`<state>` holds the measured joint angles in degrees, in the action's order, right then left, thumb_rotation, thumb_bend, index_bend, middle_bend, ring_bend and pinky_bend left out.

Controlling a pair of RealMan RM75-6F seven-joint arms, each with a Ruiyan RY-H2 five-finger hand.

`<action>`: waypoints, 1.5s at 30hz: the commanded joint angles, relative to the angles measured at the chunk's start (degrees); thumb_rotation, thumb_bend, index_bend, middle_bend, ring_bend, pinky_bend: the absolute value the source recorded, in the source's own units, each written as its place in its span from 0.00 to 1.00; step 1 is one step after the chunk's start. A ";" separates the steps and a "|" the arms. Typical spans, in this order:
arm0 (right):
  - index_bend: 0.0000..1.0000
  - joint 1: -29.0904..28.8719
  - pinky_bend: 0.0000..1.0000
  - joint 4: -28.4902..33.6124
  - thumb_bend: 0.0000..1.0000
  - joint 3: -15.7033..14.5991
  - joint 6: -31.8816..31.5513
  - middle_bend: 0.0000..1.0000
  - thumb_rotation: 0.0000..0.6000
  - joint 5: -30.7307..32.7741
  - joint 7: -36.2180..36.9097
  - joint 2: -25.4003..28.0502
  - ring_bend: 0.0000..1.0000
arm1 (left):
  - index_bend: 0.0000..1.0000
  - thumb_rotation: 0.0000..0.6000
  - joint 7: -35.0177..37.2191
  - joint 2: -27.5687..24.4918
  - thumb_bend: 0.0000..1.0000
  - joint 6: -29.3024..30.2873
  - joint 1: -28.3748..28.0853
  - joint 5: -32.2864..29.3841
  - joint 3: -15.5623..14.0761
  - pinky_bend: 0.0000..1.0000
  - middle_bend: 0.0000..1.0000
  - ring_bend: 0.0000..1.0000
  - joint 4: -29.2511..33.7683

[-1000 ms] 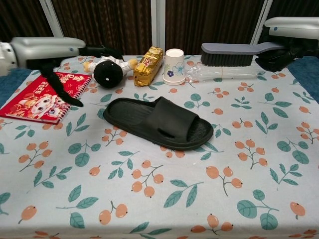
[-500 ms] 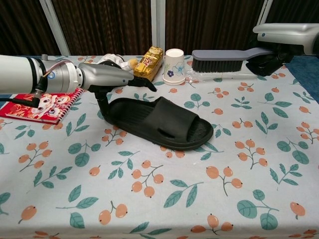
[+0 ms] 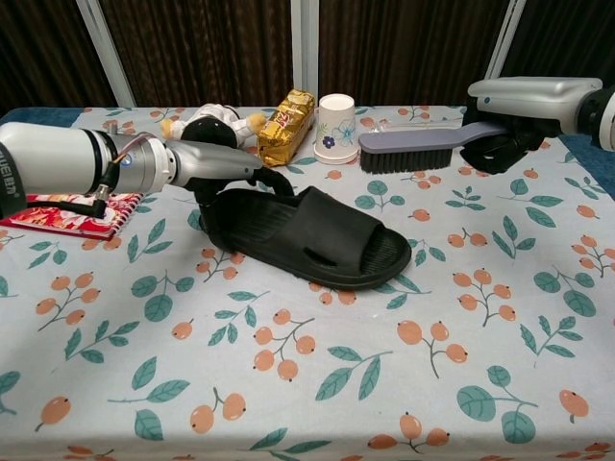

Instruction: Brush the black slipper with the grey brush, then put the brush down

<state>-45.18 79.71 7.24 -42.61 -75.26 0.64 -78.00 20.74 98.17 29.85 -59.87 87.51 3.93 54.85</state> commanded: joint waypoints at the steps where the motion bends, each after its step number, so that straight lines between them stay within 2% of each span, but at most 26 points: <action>1: 1.00 -0.51 1.00 -1.55 0.55 -0.52 0.73 0.99 1.00 0.09 -0.65 -1.81 1.00 | 0.30 1.00 -0.13 0.16 0.21 0.40 0.00 -0.24 -0.23 0.20 0.34 0.20 -0.06; 8: 1.00 -2.87 1.00 -7.14 0.55 -0.06 1.18 0.99 1.00 -0.30 -2.99 -8.21 1.00 | 0.33 1.00 -0.36 0.42 0.21 1.22 0.01 -1.38 -0.28 0.21 0.41 0.25 -0.03; 14: 1.00 -4.84 1.00 -12.66 0.55 0.73 0.40 0.99 1.00 -0.17 -6.50 -14.30 1.00 | 0.35 1.00 -0.76 0.37 0.21 1.55 -0.08 -2.09 -0.39 0.21 0.42 0.26 0.16; 18: 1.00 -5.71 1.00 -15.66 0.55 -0.02 0.29 0.99 1.00 -0.90 -9.30 -16.97 1.00 | 0.37 1.00 -0.89 0.21 0.21 1.81 -0.07 -2.40 -0.55 0.21 0.43 0.26 0.44; 24: 1.00 -5.06 1.00 -14.65 0.55 -3.02 1.10 0.99 1.00 -2.20 -12.23 -16.07 1.00 | 0.38 1.00 -1.31 0.02 0.21 2.73 0.10 -2.63 -0.66 0.21 0.44 0.27 0.72; 31: 1.00 -2.93 1.00 -8.80 0.55 -6.42 -0.62 0.99 1.00 -4.86 -14.15 -11.05 1.00 | 0.38 1.00 -2.10 0.13 0.21 2.68 0.03 -3.24 -0.78 0.21 0.44 0.27 0.67; 33: 1.00 -2.58 1.00 -7.66 0.55 -6.05 -1.70 0.99 1.00 -5.18 -13.22 -10.13 1.00 | 0.38 1.00 -2.32 0.16 0.21 2.77 0.04 -3.36 -0.78 0.21 0.44 0.27 0.77; 37: 1.00 -2.95 1.00 -7.44 0.55 -3.38 -3.39 0.99 1.00 -4.91 -9.83 -9.76 1.00 | 0.38 1.00 -2.83 0.08 0.21 2.75 0.01 -3.70 -0.76 0.21 0.44 0.27 1.17; 40: 1.00 -4.25 1.00 -9.36 0.55 -1.40 -3.14 0.99 1.00 -4.22 -9.00 -11.41 1.00 | 0.38 1.00 -3.33 -0.11 0.21 2.63 -0.05 -3.94 -0.77 0.21 0.44 0.27 1.57; 45: 1.00 -6.95 1.00 -14.24 0.55 -0.80 0.31 0.99 1.00 -2.72 -12.95 -15.60 1.00 | 0.38 1.00 -3.84 -0.30 0.21 2.41 -0.06 -4.47 -0.69 0.21 0.44 0.27 2.00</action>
<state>-51.00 66.99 6.14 -43.66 -78.71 -10.71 -92.03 16.93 97.90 32.30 -59.93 83.10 3.21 56.80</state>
